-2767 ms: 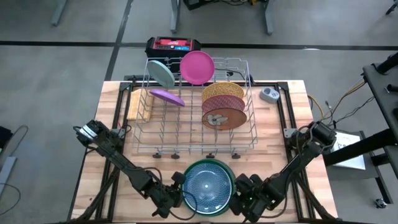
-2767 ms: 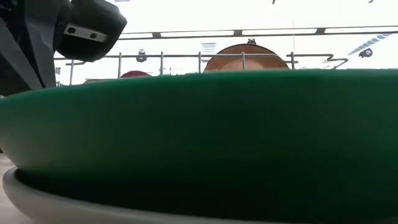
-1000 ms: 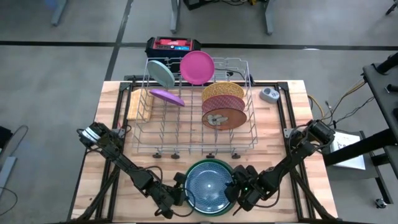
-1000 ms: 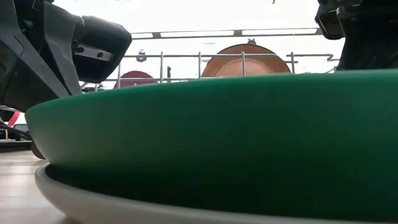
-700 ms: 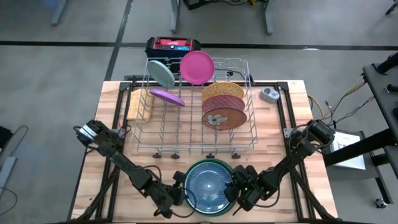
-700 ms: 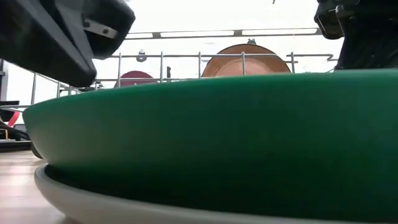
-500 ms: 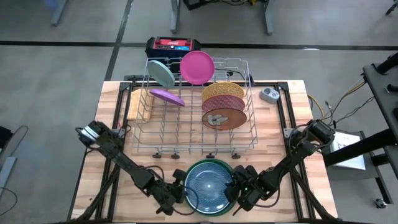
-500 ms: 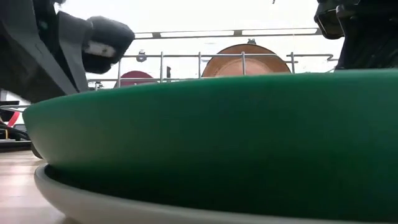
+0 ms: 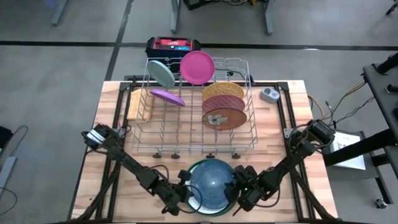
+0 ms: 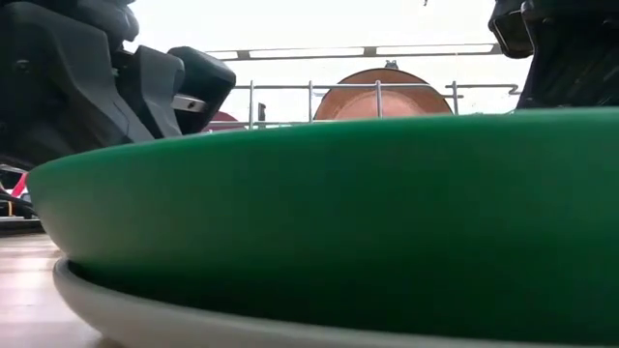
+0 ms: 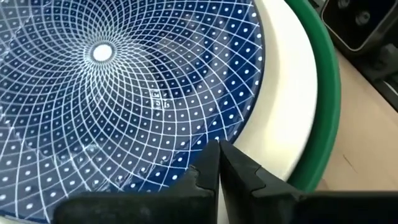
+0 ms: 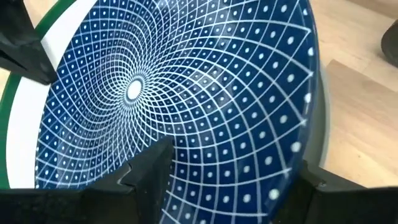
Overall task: Sort dishes
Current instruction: Put the blue plate into the dishwasher rack
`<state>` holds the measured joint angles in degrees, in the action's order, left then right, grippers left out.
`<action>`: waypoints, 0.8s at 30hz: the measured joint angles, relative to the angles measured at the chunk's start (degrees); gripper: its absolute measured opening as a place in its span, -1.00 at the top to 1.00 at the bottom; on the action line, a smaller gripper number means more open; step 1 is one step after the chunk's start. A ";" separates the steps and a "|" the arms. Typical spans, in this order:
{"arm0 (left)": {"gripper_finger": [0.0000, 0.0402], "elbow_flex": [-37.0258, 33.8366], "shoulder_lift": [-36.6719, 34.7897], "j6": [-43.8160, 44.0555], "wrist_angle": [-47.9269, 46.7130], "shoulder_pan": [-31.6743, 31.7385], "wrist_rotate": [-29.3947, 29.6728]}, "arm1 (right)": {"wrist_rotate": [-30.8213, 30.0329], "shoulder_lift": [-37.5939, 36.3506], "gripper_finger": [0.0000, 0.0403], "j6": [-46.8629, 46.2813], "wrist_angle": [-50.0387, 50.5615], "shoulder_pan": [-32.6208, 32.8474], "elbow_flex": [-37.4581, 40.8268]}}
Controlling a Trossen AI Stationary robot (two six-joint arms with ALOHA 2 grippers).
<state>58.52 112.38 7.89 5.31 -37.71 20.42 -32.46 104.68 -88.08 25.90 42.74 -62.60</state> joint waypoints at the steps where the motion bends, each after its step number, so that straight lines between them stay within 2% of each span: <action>1: 1.00 0.00 0.04 -0.28 0.28 0.10 -0.02 | -0.42 0.00 -0.01 -0.05 -0.20 0.00 0.15; 5: 1.00 -0.13 0.19 -1.11 1.71 0.28 -0.42 | -3.14 -0.07 0.17 0.09 -1.35 0.00 0.40; 13: 1.00 -0.18 0.28 -1.40 3.09 0.70 0.86 | -7.68 -0.65 0.86 -0.37 -3.31 -0.02 0.18; 15: 1.00 -0.22 0.25 -1.55 3.83 0.59 1.28 | -7.64 -0.87 0.91 0.15 -3.23 -0.02 0.07; 24: 1.00 0.45 -0.38 -2.98 4.82 0.18 1.16 | -10.28 -0.64 0.91 3.48 -1.64 0.99 -1.47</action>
<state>58.97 112.00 4.90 10.13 -37.53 21.58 -42.74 104.04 -84.60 24.26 43.73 -64.07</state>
